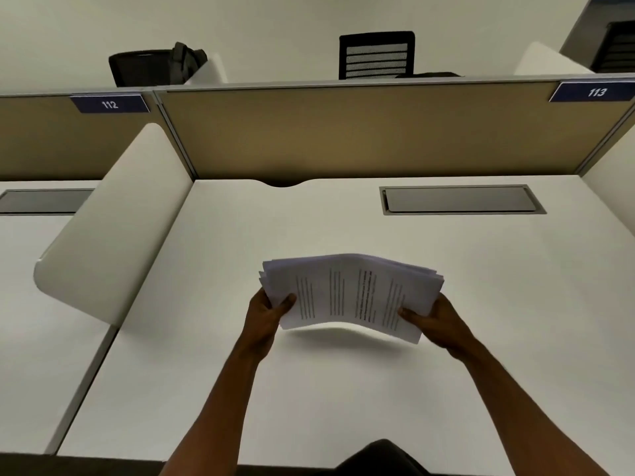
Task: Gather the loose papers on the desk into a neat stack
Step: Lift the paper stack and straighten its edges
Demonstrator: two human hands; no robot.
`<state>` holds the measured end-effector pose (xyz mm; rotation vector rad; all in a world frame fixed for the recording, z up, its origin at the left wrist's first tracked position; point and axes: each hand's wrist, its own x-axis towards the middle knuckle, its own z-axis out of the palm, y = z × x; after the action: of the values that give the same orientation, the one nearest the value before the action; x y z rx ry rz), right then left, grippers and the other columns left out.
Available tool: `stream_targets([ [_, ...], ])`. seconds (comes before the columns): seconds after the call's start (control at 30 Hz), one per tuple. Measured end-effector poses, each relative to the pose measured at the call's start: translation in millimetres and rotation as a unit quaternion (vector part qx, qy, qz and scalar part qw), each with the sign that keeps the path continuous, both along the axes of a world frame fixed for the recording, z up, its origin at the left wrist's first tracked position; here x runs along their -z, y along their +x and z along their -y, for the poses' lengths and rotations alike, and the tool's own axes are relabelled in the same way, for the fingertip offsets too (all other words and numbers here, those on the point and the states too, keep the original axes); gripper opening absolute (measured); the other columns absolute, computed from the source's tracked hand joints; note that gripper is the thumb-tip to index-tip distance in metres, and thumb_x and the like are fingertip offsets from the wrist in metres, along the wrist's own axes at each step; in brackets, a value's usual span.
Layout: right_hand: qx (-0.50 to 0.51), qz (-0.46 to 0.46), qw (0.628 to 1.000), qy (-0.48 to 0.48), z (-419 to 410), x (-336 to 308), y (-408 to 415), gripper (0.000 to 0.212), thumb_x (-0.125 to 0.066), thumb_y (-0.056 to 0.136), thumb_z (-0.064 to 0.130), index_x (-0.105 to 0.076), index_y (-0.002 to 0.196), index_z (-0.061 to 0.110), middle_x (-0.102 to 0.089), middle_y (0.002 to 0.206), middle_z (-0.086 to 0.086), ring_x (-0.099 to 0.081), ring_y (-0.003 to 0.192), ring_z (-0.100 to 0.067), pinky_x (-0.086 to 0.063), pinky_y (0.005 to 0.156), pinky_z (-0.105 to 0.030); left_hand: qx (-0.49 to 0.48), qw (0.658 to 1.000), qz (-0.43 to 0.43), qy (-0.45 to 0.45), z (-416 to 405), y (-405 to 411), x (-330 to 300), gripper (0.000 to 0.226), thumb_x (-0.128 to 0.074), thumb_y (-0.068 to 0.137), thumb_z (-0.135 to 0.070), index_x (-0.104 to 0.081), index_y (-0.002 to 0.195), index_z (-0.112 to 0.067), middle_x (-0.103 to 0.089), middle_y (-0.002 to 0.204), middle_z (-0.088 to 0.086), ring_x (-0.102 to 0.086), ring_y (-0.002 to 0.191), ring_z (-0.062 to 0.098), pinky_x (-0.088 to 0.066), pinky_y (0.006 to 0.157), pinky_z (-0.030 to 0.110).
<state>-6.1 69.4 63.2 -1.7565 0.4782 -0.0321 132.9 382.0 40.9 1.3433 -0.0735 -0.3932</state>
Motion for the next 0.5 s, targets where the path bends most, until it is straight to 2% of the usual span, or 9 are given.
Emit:
stream_targets([
  [0.1,0.029,-0.018,0.999,0.002,-9,22,-9,0.041,-0.080,0.080,0.011,-0.065,0.116,0.022,-0.072,0.113,-0.008,-0.068,0.107,-0.025,-0.058,0.092,-0.046,0.005,1.000,-0.009,0.019,3,-9,21,0.038,-0.072,0.087,-0.003,-0.069,0.119,-0.023,-0.075,0.118,0.005,-0.071,0.110,0.022,-0.060,0.084,0.029],
  [0.2,0.077,-0.009,0.997,-0.017,-12,32,-9,0.045,-0.078,0.083,0.012,-0.062,0.125,0.012,-0.071,0.113,-0.012,-0.067,0.105,-0.026,-0.057,0.092,-0.049,-0.020,0.999,-0.016,0.022,10,-11,28,0.032,-0.067,0.091,-0.002,-0.069,0.116,-0.022,-0.076,0.114,0.003,-0.070,0.109,0.024,-0.060,0.084,0.030],
  [0.27,0.087,-0.006,0.996,-0.021,-11,32,-6,0.040,-0.076,0.084,0.012,-0.063,0.122,0.011,-0.071,0.111,-0.012,-0.068,0.102,-0.026,-0.058,0.090,-0.050,-0.026,0.999,-0.012,0.025,12,-9,26,0.029,-0.066,0.093,-0.004,-0.070,0.114,-0.024,-0.076,0.111,0.000,-0.070,0.107,0.021,-0.059,0.083,0.029],
  [0.4,0.094,0.009,0.995,-0.014,-9,33,-7,0.038,-0.077,0.084,0.013,-0.062,0.118,0.022,-0.071,0.110,-0.007,-0.068,0.103,-0.021,-0.058,0.088,-0.041,-0.031,0.999,0.000,0.023,14,-8,25,0.028,-0.068,0.091,-0.011,-0.069,0.114,-0.026,-0.076,0.109,-0.003,-0.071,0.102,0.014,-0.059,0.079,0.023],
  [0.5,0.094,0.000,0.996,0.001,-12,41,-10,0.045,-0.077,0.083,0.009,-0.061,0.126,0.013,-0.070,0.115,-0.011,-0.067,0.107,-0.024,-0.057,0.092,-0.046,-0.027,0.999,-0.007,0.040,19,-16,34,0.036,-0.064,0.094,-0.003,-0.063,0.125,-0.021,-0.073,0.117,0.001,-0.068,0.111,0.019,-0.059,0.085,0.027],
])
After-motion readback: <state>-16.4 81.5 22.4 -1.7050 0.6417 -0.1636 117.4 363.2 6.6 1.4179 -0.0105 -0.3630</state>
